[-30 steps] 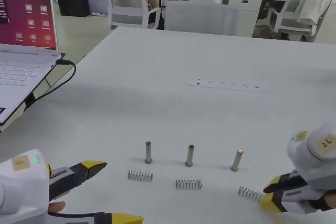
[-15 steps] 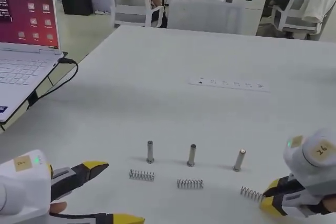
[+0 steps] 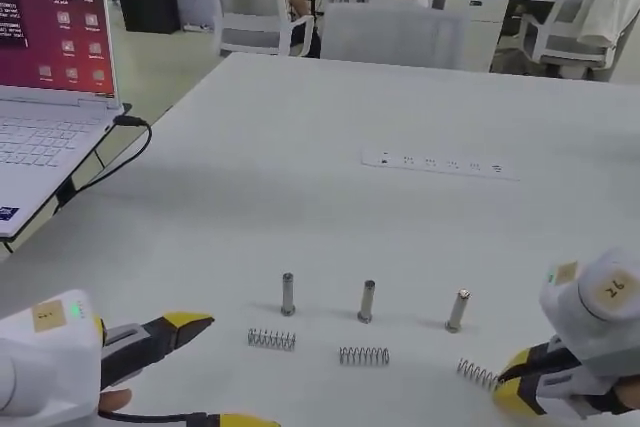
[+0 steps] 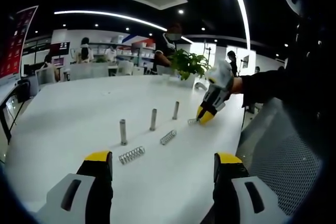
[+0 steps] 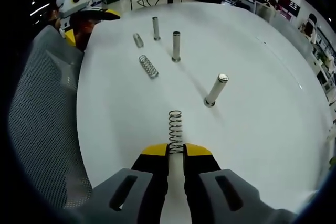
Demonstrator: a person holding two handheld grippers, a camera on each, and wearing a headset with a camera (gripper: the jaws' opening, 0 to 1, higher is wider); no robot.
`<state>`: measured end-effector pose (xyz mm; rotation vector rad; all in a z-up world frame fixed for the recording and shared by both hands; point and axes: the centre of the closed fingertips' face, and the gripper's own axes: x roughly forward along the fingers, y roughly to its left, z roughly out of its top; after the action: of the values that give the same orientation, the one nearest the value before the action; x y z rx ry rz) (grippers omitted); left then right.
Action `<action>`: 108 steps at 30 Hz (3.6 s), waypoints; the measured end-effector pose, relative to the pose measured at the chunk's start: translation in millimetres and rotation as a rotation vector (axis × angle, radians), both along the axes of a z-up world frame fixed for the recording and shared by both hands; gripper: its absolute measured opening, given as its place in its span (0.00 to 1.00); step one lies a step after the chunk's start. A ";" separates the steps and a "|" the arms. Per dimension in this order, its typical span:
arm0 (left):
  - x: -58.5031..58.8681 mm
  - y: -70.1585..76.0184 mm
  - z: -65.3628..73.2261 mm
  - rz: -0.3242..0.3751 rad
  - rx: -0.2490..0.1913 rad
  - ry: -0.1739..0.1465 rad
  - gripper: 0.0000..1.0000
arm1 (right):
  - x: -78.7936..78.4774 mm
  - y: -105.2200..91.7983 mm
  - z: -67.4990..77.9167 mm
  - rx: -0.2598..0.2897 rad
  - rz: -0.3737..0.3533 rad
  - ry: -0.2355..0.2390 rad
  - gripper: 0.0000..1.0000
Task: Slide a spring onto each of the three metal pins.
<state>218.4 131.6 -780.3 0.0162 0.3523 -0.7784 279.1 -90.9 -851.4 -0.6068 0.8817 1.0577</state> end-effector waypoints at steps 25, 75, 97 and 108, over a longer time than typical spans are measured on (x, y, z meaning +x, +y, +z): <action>9.5 -39.0 14.1 -0.184 0.035 -0.040 0.67 | -22.6 39.1 37.9 0.035 0.118 -0.007 0.08; -1.3 -85.1 22.0 -0.444 0.107 -0.132 0.29 | -63.1 108.1 74.4 0.054 0.427 -0.058 0.08; -15.5 -96.7 7.4 -0.550 0.175 -0.139 0.07 | -77.3 115.3 63.7 0.035 0.536 -0.053 0.08; -20.3 -97.7 1.5 -0.570 0.193 -0.108 0.03 | -82.6 113.9 59.5 0.032 0.563 -0.049 0.08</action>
<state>198.1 33.9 -778.8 0.3510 0.3213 -1.2988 196.5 23.0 -791.9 -0.8783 0.6606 1.5497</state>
